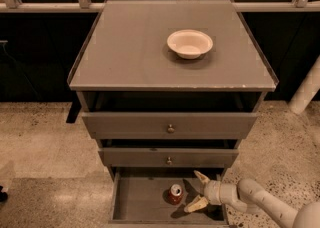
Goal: Pick coke can from bottom drawer and place on counter
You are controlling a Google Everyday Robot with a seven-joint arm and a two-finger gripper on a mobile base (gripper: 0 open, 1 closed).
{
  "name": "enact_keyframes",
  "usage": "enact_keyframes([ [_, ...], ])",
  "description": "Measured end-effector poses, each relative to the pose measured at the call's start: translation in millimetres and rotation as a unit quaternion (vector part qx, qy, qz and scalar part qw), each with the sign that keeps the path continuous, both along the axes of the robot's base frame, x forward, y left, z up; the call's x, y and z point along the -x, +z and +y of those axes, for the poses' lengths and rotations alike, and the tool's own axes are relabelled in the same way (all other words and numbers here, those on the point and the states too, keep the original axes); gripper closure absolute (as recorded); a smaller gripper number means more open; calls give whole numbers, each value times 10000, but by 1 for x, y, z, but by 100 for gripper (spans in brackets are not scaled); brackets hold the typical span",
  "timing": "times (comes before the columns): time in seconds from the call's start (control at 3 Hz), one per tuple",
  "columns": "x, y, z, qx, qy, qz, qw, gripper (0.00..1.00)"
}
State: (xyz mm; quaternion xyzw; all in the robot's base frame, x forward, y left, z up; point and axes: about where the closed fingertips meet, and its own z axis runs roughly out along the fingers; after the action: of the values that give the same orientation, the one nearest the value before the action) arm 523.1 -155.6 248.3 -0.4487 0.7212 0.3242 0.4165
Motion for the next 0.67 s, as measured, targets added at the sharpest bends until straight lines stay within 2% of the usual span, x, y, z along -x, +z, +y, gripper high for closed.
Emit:
enact_keyframes([
  [0.33,3,-13,2,-1,-80,38,10000,0],
  [0.67,-4,-30,14,-66,-133,24,9999,0],
])
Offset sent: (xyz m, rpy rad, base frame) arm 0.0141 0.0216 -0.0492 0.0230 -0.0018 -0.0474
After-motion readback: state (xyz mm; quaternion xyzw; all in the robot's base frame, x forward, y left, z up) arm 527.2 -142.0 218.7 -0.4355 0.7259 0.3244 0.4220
